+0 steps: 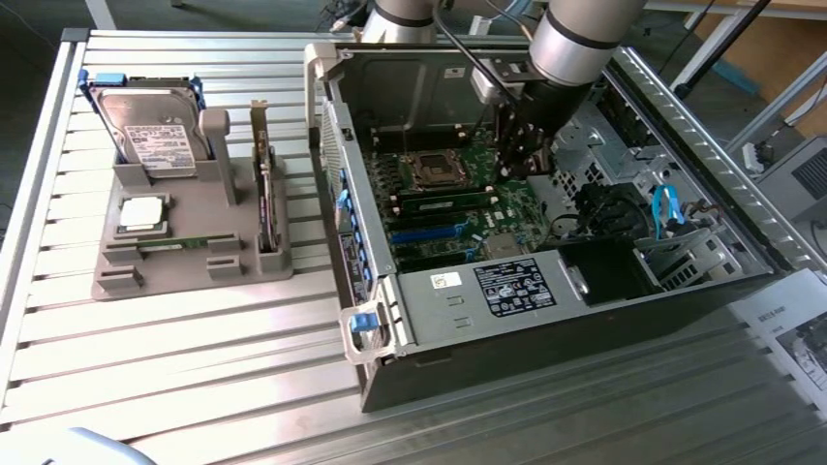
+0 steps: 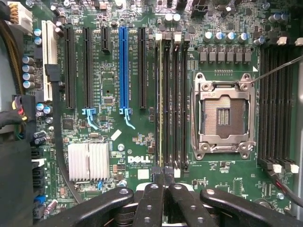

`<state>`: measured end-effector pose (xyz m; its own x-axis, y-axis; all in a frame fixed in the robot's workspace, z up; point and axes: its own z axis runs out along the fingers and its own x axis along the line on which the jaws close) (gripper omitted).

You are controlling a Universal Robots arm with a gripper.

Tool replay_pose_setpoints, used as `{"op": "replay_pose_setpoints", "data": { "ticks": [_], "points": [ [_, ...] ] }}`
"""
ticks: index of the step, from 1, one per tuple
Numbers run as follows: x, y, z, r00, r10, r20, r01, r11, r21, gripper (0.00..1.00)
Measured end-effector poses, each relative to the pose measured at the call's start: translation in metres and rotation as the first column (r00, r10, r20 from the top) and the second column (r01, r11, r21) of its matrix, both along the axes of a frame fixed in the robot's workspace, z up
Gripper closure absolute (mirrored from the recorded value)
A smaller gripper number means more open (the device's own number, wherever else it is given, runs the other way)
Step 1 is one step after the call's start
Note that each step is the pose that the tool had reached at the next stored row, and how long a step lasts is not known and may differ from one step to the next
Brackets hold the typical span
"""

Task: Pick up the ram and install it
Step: 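Press down the ram until it locks into place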

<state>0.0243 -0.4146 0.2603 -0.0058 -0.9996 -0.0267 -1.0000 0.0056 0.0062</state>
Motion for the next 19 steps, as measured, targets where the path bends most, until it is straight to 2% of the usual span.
{"op": "replay_pose_setpoints", "data": {
  "ticks": [19],
  "points": [
    [0.000, 0.0000, -0.0175, 1.0000, 0.000, 0.0000, 0.000, 1.0000, -0.0001, 0.90]
  ]
}}
